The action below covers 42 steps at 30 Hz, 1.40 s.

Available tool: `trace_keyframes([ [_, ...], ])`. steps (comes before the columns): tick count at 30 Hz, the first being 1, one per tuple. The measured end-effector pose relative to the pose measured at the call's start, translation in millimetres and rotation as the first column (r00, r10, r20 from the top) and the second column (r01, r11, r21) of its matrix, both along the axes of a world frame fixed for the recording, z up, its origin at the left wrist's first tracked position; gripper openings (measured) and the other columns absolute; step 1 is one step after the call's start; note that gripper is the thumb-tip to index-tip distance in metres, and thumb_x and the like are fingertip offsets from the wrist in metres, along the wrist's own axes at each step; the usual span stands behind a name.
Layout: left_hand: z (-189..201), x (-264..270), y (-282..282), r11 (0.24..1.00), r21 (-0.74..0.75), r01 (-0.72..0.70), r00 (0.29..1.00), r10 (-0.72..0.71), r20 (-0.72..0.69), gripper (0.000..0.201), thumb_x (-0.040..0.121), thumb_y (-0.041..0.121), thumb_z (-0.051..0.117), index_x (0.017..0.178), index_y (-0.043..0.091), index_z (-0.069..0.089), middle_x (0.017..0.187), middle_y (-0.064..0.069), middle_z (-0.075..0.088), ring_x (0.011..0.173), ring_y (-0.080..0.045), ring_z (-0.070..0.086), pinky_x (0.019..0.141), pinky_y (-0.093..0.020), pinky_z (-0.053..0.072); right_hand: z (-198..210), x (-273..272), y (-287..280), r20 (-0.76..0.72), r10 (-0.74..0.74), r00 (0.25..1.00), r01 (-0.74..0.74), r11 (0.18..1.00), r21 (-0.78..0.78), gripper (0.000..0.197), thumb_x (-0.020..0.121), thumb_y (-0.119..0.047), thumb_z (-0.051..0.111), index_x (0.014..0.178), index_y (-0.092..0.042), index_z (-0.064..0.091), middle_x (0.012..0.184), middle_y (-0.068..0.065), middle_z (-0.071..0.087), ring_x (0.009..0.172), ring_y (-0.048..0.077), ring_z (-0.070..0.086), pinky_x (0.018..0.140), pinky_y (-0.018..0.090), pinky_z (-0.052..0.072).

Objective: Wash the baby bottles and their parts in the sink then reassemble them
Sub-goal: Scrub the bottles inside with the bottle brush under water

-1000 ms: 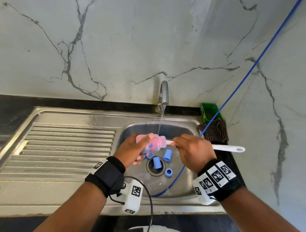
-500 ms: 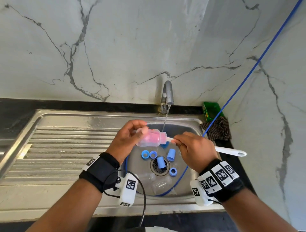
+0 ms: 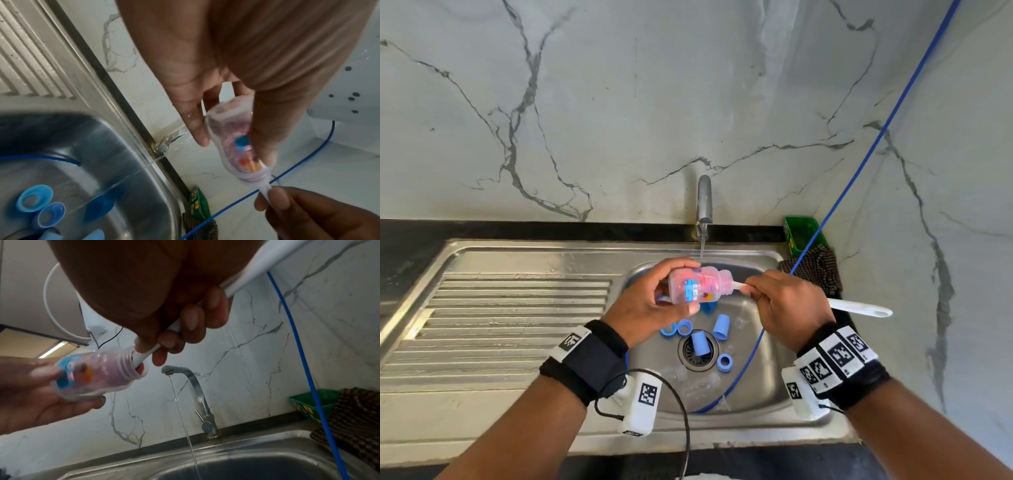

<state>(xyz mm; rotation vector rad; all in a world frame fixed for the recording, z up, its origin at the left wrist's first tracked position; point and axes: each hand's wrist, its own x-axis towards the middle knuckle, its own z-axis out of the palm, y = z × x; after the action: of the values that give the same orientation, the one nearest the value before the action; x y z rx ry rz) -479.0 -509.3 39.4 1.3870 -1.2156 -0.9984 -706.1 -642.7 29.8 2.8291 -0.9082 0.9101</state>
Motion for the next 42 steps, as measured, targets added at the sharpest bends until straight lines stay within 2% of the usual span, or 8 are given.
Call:
trace_keyframes([
  [7, -5, -14, -12, 0.975, -0.163, -0.148, 0.984, 0.129, -0.122, 0.028, 0.079, 0.039, 0.076, 0.097, 0.018, 0.069, 0.121, -0.001, 0.067, 0.118, -0.018, 0.061, 0.095, -0.039, 0.054, 0, -8, -13, 0.002, 0.032, 0.999, -0.032, 0.996, 0.078, 0.037, 0.098, -0.047, 0.042, 0.086, -0.026, 0.07, 0.074, -0.005, 0.061, 0.065, 0.021, 0.063, 0.046, 0.029, 0.043],
  [13, 1, -23, -24, 0.944, 0.316, -0.094, 0.927, 0.199, -0.319, 0.078, 0.078, 0.083, 0.053, 0.122, 0.018, 0.06, 0.106, -0.016, 0.073, 0.081, -0.032, 0.071, 0.063, -0.034, 0.056, -2, -14, -18, 0.093, 0.106, 0.99, -0.098, 0.992, -0.08, 0.022, 0.1, -0.036, 0.059, 0.095, -0.021, 0.074, 0.081, -0.005, 0.065, 0.071, 0.022, 0.065, 0.048, 0.034, 0.05],
  [17, 2, -32, -26, 0.964, 0.252, -0.087, 0.96, 0.148, -0.238, 0.055, 0.092, 0.063, 0.056, 0.12, 0.016, 0.06, 0.084, -0.011, 0.065, 0.058, -0.017, 0.055, 0.046, -0.028, 0.041, -5, -14, -23, 0.07, 0.061, 0.996, -0.059, 0.998, -0.028, 0.028, 0.099, -0.038, 0.052, 0.091, -0.022, 0.073, 0.075, -0.004, 0.063, 0.064, 0.023, 0.063, 0.044, 0.031, 0.046],
  [22, -4, -15, -19, 1.0, -0.007, -0.026, 0.996, 0.026, 0.087, 0.058, 0.079, 0.022, 0.086, 0.129, 0.027, 0.057, 0.126, 0.001, 0.062, 0.111, -0.018, 0.063, 0.086, -0.032, 0.058, -5, -13, -21, -0.022, 0.022, 1.0, -0.02, 0.994, 0.106, 0.034, 0.098, -0.046, 0.044, 0.086, -0.027, 0.07, 0.072, -0.005, 0.062, 0.06, 0.023, 0.062, 0.046, 0.028, 0.043],
  [26, -2, -10, -14, 0.99, -0.134, -0.038, 0.993, 0.052, 0.103, 0.04, 0.074, 0.032, 0.087, 0.109, 0.024, 0.069, 0.123, 0.003, 0.064, 0.118, -0.02, 0.061, 0.093, -0.032, 0.055, -3, -5, -12, -0.099, -0.012, 0.995, 0.034, 0.973, 0.226, 0.023, 0.1, -0.042, 0.054, 0.09, -0.027, 0.07, 0.078, -0.005, 0.064, 0.071, 0.023, 0.062, 0.056, 0.027, 0.037],
  [32, 2, -1, -14, 0.957, -0.009, -0.288, 0.858, 0.255, -0.446, 0.04, 0.079, 0.055, 0.075, 0.099, 0.02, 0.07, 0.11, -0.009, 0.072, 0.11, -0.029, 0.066, 0.081, -0.036, 0.058, 5, 7, 7, -0.046, -0.01, 0.999, 0.012, 0.998, 0.06, 0.043, 0.101, -0.051, 0.036, 0.084, -0.027, 0.067, 0.07, -0.005, 0.058, 0.058, 0.021, 0.058, 0.041, 0.028, 0.039],
  [37, 10, 0, -11, 0.934, 0.355, 0.028, 0.896, 0.135, -0.424, 0.072, 0.084, 0.066, 0.045, 0.121, 0.006, 0.06, 0.096, -0.019, 0.073, 0.069, -0.028, 0.07, 0.055, -0.029, 0.052, 5, 13, 13, 0.036, -0.044, 0.998, 0.048, 0.993, -0.105, 0.034, 0.102, -0.04, 0.049, 0.084, -0.021, 0.07, 0.071, -0.002, 0.06, 0.055, 0.025, 0.057, 0.039, 0.033, 0.042],
  [42, 5, 7, -10, 0.988, 0.156, -0.02, 0.973, 0.055, -0.223, 0.03, 0.094, 0.031, 0.069, 0.116, 0.013, 0.062, 0.083, -0.015, 0.067, 0.063, -0.024, 0.059, 0.051, -0.03, 0.051, -2, 14, 17, 0.043, -0.103, 0.994, 0.104, 0.995, -0.012, 0.039, 0.102, -0.045, 0.043, 0.085, -0.022, 0.07, 0.071, -0.002, 0.062, 0.052, 0.027, 0.059, 0.039, 0.03, 0.043],
])
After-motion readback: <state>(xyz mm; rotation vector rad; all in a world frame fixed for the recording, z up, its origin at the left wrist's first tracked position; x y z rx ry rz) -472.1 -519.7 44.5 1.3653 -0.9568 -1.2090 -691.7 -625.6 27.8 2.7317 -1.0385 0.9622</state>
